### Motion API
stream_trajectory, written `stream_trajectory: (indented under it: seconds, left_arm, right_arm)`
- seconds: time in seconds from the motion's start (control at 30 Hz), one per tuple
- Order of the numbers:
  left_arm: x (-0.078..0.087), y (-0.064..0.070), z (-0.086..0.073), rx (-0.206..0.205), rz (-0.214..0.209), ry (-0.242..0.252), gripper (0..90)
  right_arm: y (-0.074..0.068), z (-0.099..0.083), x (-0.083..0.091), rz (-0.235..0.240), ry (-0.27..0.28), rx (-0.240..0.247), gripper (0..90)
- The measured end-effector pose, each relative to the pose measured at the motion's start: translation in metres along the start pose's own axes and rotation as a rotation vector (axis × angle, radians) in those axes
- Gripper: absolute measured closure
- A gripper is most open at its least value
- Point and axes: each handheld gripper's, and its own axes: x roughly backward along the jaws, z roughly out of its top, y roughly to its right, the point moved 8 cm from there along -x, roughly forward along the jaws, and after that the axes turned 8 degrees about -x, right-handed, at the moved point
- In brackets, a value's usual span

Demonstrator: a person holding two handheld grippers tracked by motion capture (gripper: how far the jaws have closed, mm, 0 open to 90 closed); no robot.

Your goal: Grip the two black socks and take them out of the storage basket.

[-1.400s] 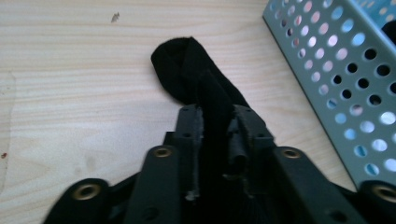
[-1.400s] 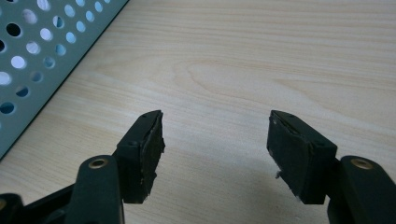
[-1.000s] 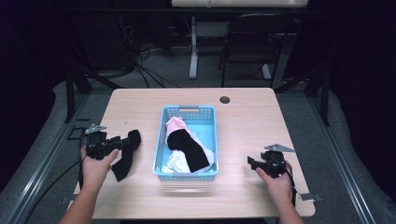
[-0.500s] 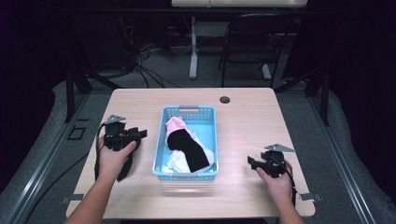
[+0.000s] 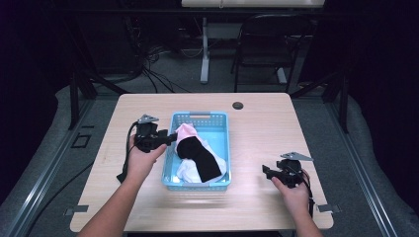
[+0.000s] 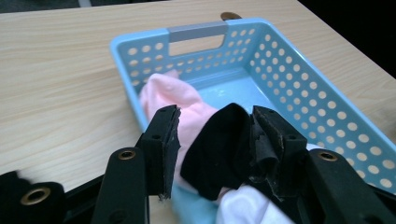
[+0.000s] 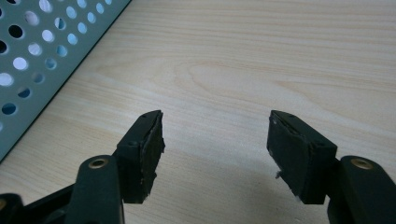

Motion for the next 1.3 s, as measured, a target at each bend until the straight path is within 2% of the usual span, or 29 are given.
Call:
stream_trajectory:
  seconds: [0.07, 0.17, 0.23, 0.3, 0.43, 0.7, 1.0, 1.2, 1.23, 1.27, 1.3]
  left_arm:
    - [-0.011, 0.006, 0.002, 0.005, -0.014, -0.005, 51.1]
    - [-0.019, 0.009, 0.002, 0.002, -0.018, -0.014, 50.4]
    - [-0.029, 0.012, 0.001, -0.005, -0.023, -0.034, 50.3]
    - [-0.035, 0.013, -0.001, -0.019, -0.019, -0.053, 50.3]
    - [-0.045, 0.012, -0.005, -0.024, -0.013, -0.093, 50.2]
    - [-0.058, 0.012, -0.007, -0.031, -0.031, -0.157, 48.0]
    - [-0.068, 0.01, -0.013, -0.041, -0.025, -0.214, 48.5]
    - [-0.071, 0.011, -0.015, -0.057, -0.024, -0.248, 60.3]
    - [-0.071, 0.011, -0.015, -0.062, -0.024, -0.25, 66.1]
    - [-0.071, 0.012, -0.015, -0.07, -0.02, -0.252, 66.1]
    - [-0.07, 0.012, -0.015, -0.08, -0.016, -0.254, 75.5]
  right_arm:
    - [0.0, 0.001, 0.0, 0.001, 0.004, -0.002, 35.7]
    - [0.0, 0.0, 0.0, 0.003, -0.001, 0.002, 35.7]
    - [-0.001, 0.001, 0.0, 0.005, 0.002, 0.001, 35.7]
    - [-0.001, 0.001, 0.001, 0.005, 0.001, 0.003, 35.7]
    - [-0.001, 0.002, 0.001, 0.011, 0.004, 0.001, 35.7]
    - [-0.001, 0.002, 0.0, 0.01, 0.004, 0.003, 35.7]
    - [-0.001, 0.002, 0.001, 0.015, 0.006, 0.0, 35.7]
    - [-0.001, 0.002, 0.001, 0.015, 0.008, -0.001, 35.7]
    - [-0.001, 0.002, 0.001, 0.017, 0.007, 0.0, 35.7]
    - [-0.001, 0.002, 0.001, 0.017, 0.007, 0.0, 35.7]
    - [-0.001, 0.002, 0.001, 0.019, 0.006, 0.0, 35.7]
